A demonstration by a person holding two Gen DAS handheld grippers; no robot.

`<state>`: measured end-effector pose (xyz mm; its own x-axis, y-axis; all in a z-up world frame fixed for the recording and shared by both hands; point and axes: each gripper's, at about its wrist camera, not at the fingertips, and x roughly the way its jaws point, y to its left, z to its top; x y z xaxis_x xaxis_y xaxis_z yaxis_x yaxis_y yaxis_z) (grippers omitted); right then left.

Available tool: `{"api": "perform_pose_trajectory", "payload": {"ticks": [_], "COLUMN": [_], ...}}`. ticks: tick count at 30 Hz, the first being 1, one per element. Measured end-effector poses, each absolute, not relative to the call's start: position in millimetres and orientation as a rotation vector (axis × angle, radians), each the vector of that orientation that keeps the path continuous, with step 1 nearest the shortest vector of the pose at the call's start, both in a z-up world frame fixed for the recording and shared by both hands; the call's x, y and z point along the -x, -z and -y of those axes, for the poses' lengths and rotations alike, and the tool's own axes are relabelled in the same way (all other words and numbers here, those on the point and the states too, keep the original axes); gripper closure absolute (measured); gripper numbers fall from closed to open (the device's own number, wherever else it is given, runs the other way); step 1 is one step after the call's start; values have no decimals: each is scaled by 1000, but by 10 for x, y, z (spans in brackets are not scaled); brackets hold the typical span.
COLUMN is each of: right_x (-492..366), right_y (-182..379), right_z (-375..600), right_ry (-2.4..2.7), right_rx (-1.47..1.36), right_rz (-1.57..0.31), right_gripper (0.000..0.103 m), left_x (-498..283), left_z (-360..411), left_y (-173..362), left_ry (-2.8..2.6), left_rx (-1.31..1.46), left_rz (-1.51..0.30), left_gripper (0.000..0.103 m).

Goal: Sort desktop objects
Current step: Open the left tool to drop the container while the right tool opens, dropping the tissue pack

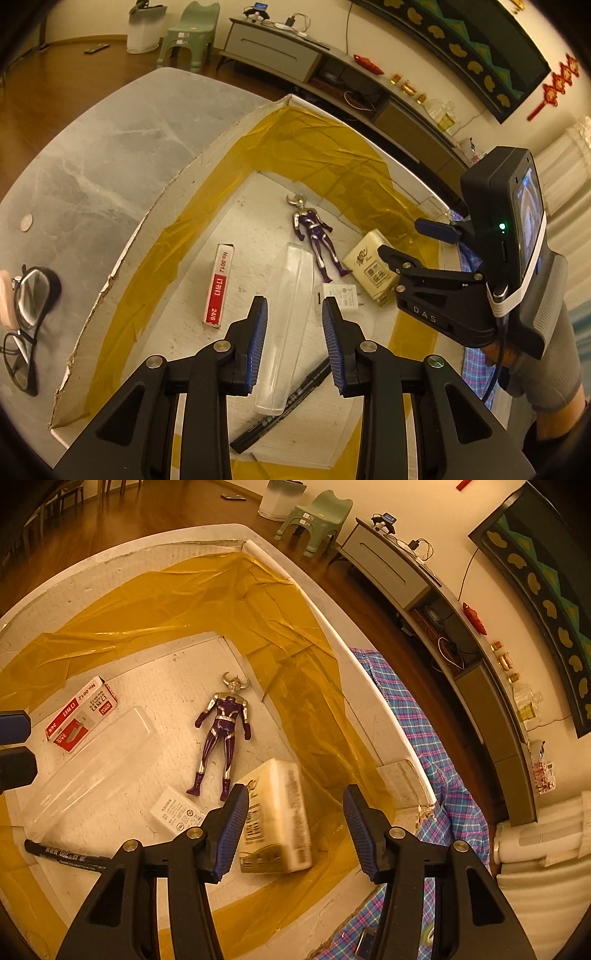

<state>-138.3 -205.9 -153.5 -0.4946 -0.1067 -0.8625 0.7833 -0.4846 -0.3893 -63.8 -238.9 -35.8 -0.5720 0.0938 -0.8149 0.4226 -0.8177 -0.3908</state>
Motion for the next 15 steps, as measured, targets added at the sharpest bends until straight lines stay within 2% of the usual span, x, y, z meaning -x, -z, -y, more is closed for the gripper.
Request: {"api": "perform_pose_trajectory", "payload": {"ticks": [5, 15], "right_x": [1312, 1111], "right_y": [1491, 1370], "right_z": [2038, 2024], "right_ry": [2017, 2002], "right_rx": [-1080, -1074], "right_rz": [-1109, -1120], "right_gripper": [43, 43], "left_x": [603, 497], "left_z": [2469, 2533], "left_y": [336, 265], "left_ry": [2478, 2498], "left_rx": [-1317, -1282], "left_rz": [-873, -881], "left_gripper": [71, 71]}}
